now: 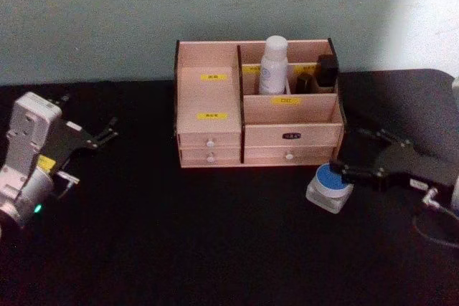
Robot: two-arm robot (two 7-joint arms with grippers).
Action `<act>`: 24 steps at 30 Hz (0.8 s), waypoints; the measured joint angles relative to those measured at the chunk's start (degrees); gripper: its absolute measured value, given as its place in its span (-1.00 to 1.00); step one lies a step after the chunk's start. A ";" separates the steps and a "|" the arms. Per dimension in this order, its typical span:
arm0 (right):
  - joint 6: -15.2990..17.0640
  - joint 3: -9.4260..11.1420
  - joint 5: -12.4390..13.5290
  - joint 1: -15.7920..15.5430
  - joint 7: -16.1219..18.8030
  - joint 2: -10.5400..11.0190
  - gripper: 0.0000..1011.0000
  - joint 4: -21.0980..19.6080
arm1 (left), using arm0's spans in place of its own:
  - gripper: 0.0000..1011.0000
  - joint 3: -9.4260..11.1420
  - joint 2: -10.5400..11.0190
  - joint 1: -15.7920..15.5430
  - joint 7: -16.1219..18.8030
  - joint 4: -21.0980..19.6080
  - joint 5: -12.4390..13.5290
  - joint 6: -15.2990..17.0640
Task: Pick up the facial cleanser and watermelon frost from the table and place them into the tiered storage box.
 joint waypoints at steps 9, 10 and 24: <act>3.33 -2.43 0.08 -0.58 -2.78 1.27 0.98 0.51 | 0.98 0.00 0.00 0.00 0.00 0.00 0.00 0.00; 3.50 -2.74 0.02 -0.35 -2.91 1.24 0.98 0.77 | 0.98 0.00 0.00 0.00 0.00 0.00 0.00 0.00; 4.71 -7.32 -1.80 3.90 -3.89 0.05 0.98 5.23 | 0.98 0.00 0.00 0.00 0.00 0.00 0.00 0.00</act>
